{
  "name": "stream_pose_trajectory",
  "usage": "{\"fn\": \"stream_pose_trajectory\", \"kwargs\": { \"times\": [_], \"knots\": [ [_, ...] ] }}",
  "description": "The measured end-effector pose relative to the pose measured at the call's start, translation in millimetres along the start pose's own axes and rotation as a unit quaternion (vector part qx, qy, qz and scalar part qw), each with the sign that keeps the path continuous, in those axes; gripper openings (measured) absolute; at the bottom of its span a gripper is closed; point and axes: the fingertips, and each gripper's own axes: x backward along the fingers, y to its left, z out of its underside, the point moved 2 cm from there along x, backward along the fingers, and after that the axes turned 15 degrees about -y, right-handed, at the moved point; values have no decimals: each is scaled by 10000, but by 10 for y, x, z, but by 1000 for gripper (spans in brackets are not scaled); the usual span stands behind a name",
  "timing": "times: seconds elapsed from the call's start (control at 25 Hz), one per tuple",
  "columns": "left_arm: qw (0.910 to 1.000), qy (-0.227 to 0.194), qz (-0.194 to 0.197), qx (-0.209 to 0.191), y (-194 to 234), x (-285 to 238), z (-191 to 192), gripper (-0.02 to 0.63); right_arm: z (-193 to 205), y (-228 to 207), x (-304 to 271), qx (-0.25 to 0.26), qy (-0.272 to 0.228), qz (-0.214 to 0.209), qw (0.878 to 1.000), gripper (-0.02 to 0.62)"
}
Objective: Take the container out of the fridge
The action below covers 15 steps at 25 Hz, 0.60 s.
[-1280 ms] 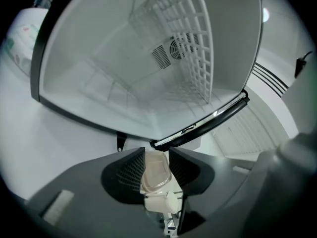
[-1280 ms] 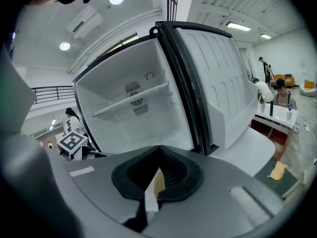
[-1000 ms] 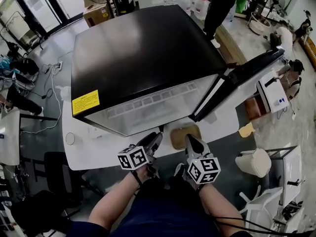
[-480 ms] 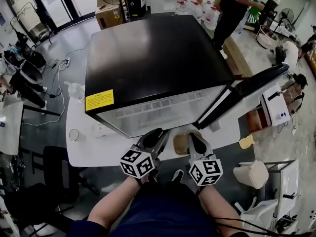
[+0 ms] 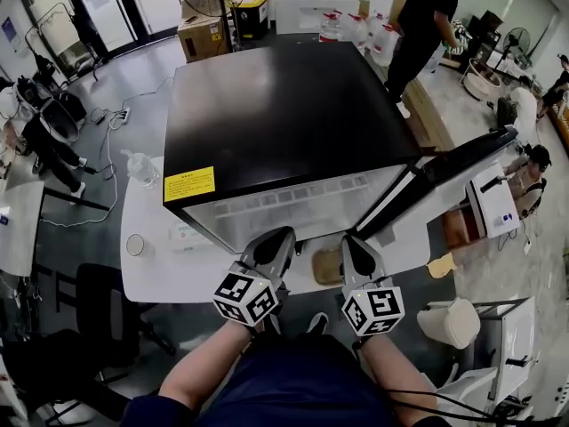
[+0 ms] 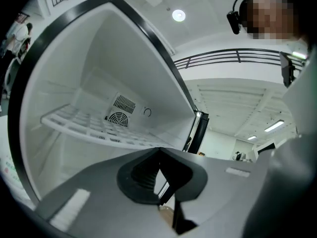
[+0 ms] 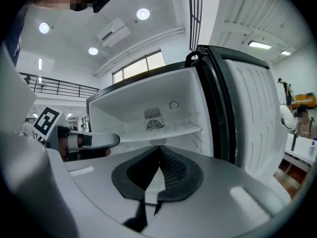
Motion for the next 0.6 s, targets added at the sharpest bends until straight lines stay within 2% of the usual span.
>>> {"fn": "stream_pose_trajectory", "kwargs": {
  "times": [0.28, 0.6],
  "knots": [
    [9959, -253, 343, -793, -216, -67, -235, 3, -128, 88, -87, 217, -160, -129, 9996, 6],
    [9937, -312, 403, -996, -238, -51, -290, 3, -266, 194, -77, 504, -340, -251, 9978, 6]
  ]
}}
